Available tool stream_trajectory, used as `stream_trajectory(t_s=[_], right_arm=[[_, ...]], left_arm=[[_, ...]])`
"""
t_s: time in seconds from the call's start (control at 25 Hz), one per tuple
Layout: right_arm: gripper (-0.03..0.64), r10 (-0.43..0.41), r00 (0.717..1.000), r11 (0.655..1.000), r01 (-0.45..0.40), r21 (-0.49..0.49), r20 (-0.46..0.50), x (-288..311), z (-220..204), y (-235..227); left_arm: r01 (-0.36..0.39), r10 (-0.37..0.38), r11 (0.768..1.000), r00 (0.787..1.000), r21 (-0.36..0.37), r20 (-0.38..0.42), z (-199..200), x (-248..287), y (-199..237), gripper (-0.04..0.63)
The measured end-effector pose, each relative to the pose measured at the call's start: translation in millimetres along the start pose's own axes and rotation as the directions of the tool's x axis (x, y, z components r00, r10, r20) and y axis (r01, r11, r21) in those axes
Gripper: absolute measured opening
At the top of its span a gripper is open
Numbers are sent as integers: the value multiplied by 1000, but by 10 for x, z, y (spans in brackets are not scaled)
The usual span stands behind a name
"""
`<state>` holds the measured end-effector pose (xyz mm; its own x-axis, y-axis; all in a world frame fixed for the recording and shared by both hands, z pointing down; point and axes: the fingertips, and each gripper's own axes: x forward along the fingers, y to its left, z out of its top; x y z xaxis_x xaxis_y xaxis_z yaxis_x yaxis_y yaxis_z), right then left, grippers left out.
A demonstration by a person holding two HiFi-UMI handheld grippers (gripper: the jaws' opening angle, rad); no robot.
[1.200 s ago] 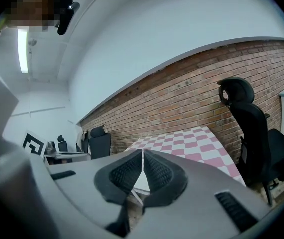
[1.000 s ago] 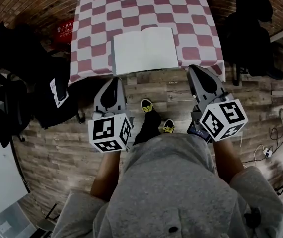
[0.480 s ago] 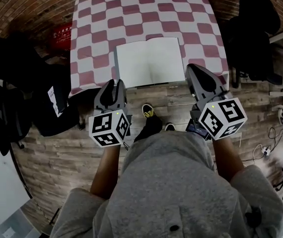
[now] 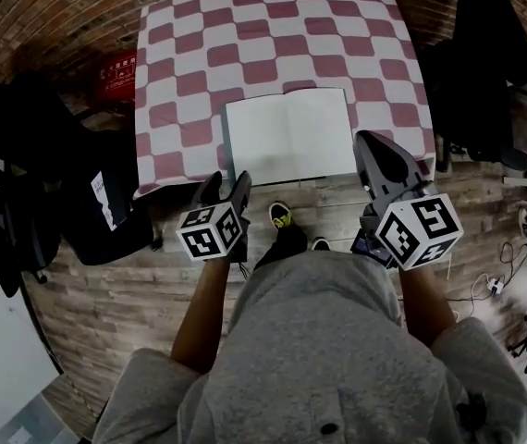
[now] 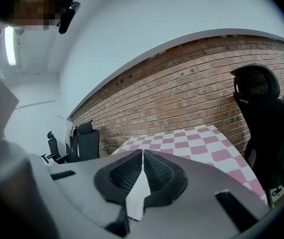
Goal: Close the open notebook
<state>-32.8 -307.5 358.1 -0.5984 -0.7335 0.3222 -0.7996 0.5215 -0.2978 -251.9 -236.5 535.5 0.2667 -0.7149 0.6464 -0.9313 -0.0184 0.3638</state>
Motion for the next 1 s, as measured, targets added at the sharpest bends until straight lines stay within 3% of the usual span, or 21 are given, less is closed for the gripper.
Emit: stream_trajectory(t_s=[0.36, 0.6, 1.0], right_arm=[[34, -13, 999, 1000, 13, 1, -33, 185, -35, -14], [33, -18, 999, 1000, 18, -11, -43, 227, -40, 4], [34, -29, 999, 999, 28, -22, -24, 200, -40, 46]], left_arm=[[-43, 28, 996, 983, -78, -183, -493, 221, 305, 290], [-1, -32, 985, 982, -174, -187, -536, 335, 296, 290], [67, -109, 976, 974, -206, -197, -522, 371, 250, 287]])
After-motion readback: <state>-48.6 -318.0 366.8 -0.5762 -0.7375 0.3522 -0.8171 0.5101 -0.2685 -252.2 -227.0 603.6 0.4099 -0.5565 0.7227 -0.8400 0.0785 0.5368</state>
